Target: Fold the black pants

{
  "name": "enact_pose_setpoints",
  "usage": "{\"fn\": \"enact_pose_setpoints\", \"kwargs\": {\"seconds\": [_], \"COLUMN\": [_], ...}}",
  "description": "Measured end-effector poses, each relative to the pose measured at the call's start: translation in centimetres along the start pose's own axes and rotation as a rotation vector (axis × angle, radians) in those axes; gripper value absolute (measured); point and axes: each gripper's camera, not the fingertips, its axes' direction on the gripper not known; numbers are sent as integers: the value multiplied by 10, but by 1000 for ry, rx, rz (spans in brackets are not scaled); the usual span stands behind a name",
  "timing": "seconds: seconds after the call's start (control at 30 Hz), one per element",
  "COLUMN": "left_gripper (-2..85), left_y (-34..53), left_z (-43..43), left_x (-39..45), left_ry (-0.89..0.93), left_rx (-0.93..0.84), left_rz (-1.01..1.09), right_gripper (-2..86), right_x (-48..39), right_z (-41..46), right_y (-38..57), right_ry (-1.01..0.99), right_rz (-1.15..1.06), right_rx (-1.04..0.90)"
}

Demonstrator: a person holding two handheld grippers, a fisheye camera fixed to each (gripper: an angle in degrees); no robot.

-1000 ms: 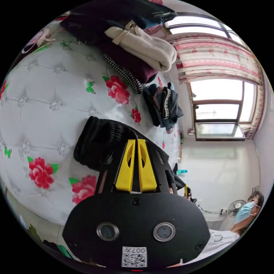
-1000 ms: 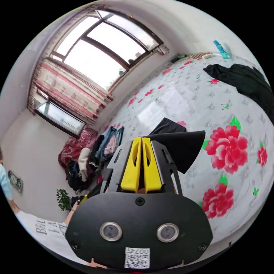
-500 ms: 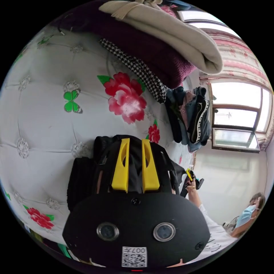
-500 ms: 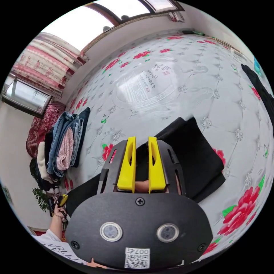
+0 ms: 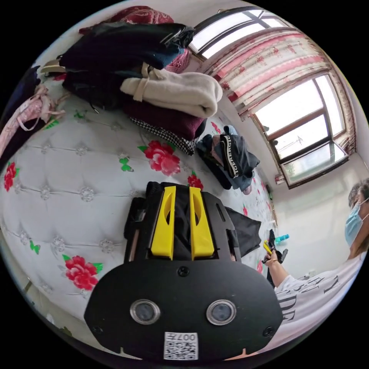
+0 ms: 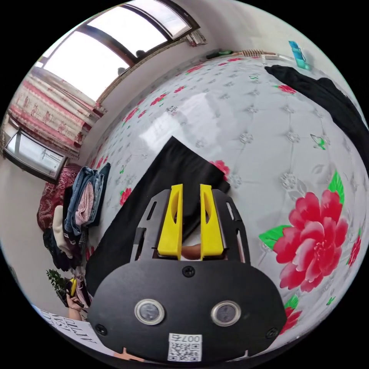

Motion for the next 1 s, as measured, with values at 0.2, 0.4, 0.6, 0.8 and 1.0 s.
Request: {"fn": "enact_pose_setpoints", "kwargs": {"seconds": [0.2,0.4,0.6,0.8,1.0], "left_gripper": [85,112,121,102,104], "left_y": [30,42,34,54,86], "left_z": [39,110,134,125,106], "left_x": [-41,-65,-101,-96,-80], "left_ry": [-95,-305,-211,-142,-225], "left_rx": [-75,-171,-174,-131,-149], "left_rz": [-113,-53,-123,-39,185], "right_gripper": [41,3,2,25,40], "right_x": [15,29,64,69,-29], "right_z": [32,51,43,13,32], "right_y": [-28,-57,-67,-56,54], "right_ry": [7,46,67,-17,-432], "right_rz": [23,-27,-57,-107,-632], "right_rx": [-54,-128,-91,47,-359]}}
